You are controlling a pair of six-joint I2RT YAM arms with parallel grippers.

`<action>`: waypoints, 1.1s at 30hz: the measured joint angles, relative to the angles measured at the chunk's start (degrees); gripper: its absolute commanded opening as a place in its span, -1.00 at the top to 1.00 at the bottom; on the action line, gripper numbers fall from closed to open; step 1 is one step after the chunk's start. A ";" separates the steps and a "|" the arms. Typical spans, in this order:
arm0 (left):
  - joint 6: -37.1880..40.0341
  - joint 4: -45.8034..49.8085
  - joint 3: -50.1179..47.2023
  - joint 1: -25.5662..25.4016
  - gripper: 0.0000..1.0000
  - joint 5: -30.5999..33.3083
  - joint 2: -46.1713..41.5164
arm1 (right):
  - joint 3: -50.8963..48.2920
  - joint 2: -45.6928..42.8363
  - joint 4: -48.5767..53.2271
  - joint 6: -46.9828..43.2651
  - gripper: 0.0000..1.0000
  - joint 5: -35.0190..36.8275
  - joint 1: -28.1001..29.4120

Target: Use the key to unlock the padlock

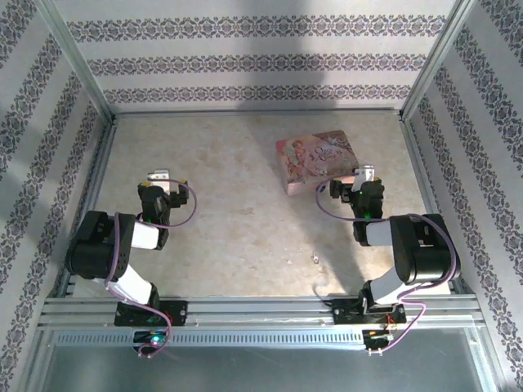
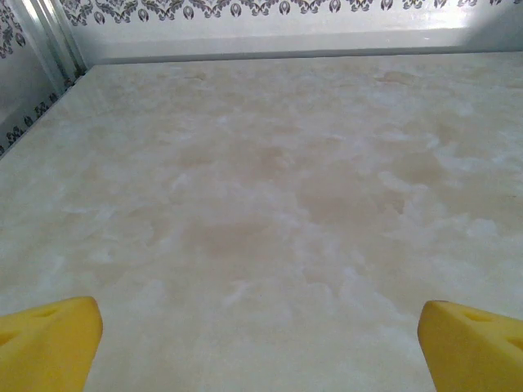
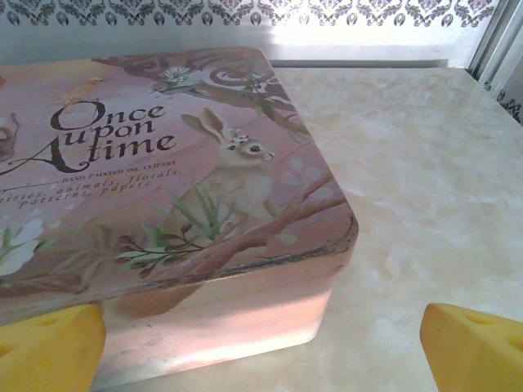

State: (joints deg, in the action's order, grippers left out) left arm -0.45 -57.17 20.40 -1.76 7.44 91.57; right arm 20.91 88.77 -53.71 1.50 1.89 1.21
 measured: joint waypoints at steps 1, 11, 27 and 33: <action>0.00 0.00 0.00 0.00 -0.99 0.00 0.00 | 0.00 -0.02 0.00 0.00 -0.97 0.00 0.00; 0.00 0.00 0.00 0.00 -0.99 0.02 0.00 | 0.00 -0.02 0.02 0.00 -0.97 0.00 0.02; -0.02 0.02 -0.02 0.00 -0.99 0.48 -0.13 | -0.02 -0.74 0.70 0.24 -0.97 0.02 -0.37; -0.02 6.88 0.02 0.00 -0.99 0.22 -9.99 | -0.52 -10.88 5.75 1.40 -0.97 0.72 -1.49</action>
State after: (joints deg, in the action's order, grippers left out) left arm -0.47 -50.28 20.43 -1.76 7.66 81.58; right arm 20.38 77.89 -47.97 2.90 2.61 -0.27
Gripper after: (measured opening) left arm 0.994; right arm 0.984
